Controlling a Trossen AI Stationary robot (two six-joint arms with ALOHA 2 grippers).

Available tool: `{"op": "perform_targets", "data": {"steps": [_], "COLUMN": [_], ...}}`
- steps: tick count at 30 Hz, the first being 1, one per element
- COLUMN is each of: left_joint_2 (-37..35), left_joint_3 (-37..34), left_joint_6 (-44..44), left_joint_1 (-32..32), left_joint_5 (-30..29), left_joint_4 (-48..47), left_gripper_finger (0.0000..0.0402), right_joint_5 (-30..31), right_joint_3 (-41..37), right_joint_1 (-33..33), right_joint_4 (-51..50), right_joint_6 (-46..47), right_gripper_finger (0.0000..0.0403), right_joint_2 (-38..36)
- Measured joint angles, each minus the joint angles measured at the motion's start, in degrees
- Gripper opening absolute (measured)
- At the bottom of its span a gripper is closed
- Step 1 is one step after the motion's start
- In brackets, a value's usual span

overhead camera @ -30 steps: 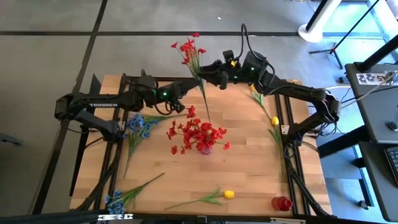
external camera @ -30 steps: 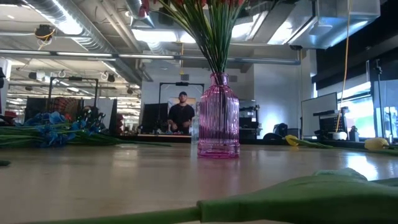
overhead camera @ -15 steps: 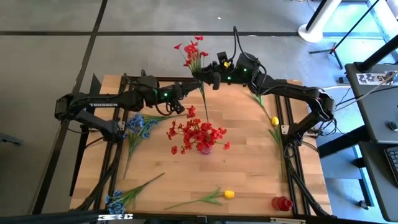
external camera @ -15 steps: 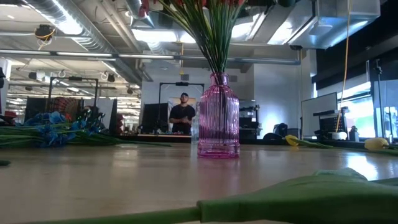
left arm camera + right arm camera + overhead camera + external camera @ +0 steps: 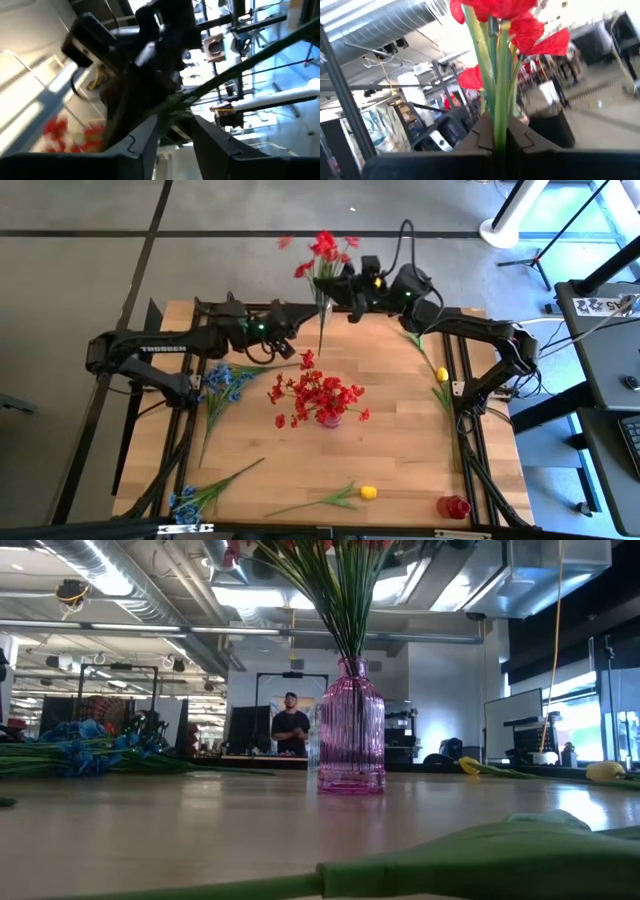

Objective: Sort flowers into vase by color
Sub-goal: Put the red flowers into the purple vase

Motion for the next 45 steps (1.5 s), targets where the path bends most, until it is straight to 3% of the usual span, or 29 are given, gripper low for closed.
{"op": "perform_targets", "data": {"steps": [6,9,13,18,24,30,34,38,45], "left_joint_2": [-4.4,-6.7,-13.1,-21.3,-27.1,-29.6,-30.8,-30.1,-30.8], "left_joint_3": [0.0,0.0,0.0,1.9,5.9,5.9,5.0,-0.6,-13.0], "left_joint_6": [-8.9,-13.3,-28.4,-50.4,-72.0,-88.7,-94.2,-96.4,-101.4], "left_joint_1": [0.0,0.0,1.1,3.2,3.2,-5.6,-14.4,-22.5,-31.1], "left_joint_5": [-1.1,-5.4,-7.8,5.1,3.3,12.0,16.2,12.5,4.2], "left_joint_4": [0.4,-0.2,-5.6,-2.7,-24.5,-39.5,-41.9,-41.3,-30.4], "left_gripper_finger": [0.0144,0.0157,0.0167,0.0168,0.0156,0.015,0.0149,0.0149,0.0149], "right_joint_5": [1.1,3.0,3.3,-0.6,-9.3,-13.1,-13.4,-13.5,-8.3], "right_joint_3": [0.0,0.0,0.0,-1.4,-9.2,-20.1,-24.1,-27.3,-35.3], "right_joint_1": [0.1,0.1,-0.4,0.4,1.7,8.5,16.0,23.2,32.1], "right_joint_4": [-0.5,-0.4,2.1,8.9,21.2,29.5,29.5,28.6,25.8], "right_joint_6": [-3.2,-5.9,-12.5,-21.9,-22.9,-22.2,-21.1,-20.7,-21.6], "right_gripper_finger": [0.0007,0.0005,0.0005,0.0003,0.0002,0.0002,0.0001,0.0001,0.0001], "right_joint_2": [0.1,-0.1,-1.8,-5.2,-11.8,-18.6,-21.4,-22.3,-24.6]}}
